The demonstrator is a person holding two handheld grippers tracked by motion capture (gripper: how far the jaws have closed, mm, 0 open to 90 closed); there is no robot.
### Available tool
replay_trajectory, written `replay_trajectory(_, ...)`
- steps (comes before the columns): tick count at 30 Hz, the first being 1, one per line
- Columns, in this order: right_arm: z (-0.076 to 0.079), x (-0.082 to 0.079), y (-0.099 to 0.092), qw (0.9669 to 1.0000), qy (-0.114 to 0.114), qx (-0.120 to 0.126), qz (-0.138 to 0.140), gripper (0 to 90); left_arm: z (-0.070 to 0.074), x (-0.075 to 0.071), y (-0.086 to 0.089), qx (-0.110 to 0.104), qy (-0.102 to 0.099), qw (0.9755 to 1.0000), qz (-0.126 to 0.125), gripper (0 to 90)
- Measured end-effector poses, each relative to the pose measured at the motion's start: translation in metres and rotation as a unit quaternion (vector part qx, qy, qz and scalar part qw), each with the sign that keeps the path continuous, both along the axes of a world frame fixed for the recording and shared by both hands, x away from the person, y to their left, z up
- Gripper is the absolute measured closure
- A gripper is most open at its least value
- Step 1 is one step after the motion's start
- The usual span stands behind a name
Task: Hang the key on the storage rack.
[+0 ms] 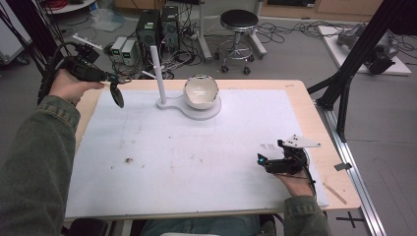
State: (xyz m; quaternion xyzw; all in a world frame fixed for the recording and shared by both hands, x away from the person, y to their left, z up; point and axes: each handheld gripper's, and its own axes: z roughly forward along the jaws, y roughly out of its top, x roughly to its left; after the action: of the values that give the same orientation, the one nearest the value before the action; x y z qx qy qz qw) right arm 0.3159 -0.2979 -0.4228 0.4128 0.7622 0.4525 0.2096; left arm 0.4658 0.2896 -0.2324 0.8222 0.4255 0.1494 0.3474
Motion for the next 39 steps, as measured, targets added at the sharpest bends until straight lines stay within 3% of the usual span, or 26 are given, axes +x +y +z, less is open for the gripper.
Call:
replay_trajectory(5,0.001,-0.001,-0.001,1.0000,0.001,0.004,-0.001,0.4,0.012,0.005,-0.010,0.005,-0.001,1.0000,0.000,88.0)
replay_trajectory(13,-0.001,-0.001,0.000,1.0000,0.003,0.000,0.000,0.4,0.036,0.006,-0.038,0.006,-0.021,0.9992,-0.035,88.0)
replay_trajectory(19,0.000,-0.002,-0.002,1.0000,-0.003,0.006,0.000,0.4,0.042,0.010,-0.063,0.011,-0.035,0.9981,-0.049,88.0)
replay_trajectory(22,0.000,-0.004,-0.003,1.0000,-0.001,0.007,0.000,0.4,0.042,0.013,-0.074,0.024,-0.050,0.9969,-0.056,87.9)
replay_trajectory(31,-0.001,-0.006,-0.003,1.0000,0.001,0.006,0.000,0.4,0.031,0.028,-0.076,0.022,-0.034,0.9978,-0.052,87.9)
replay_trajectory(35,-0.001,-0.006,-0.004,1.0000,0.004,0.002,-0.002,0.4,0.024,0.034,-0.076,0.037,-0.032,0.9975,-0.050,87.8)
replay_trajectory(39,-0.002,-0.007,-0.004,1.0000,0.004,-0.001,-0.002,0.4,0.016,0.039,-0.076,0.033,-0.026,0.9980,-0.046,87.9)
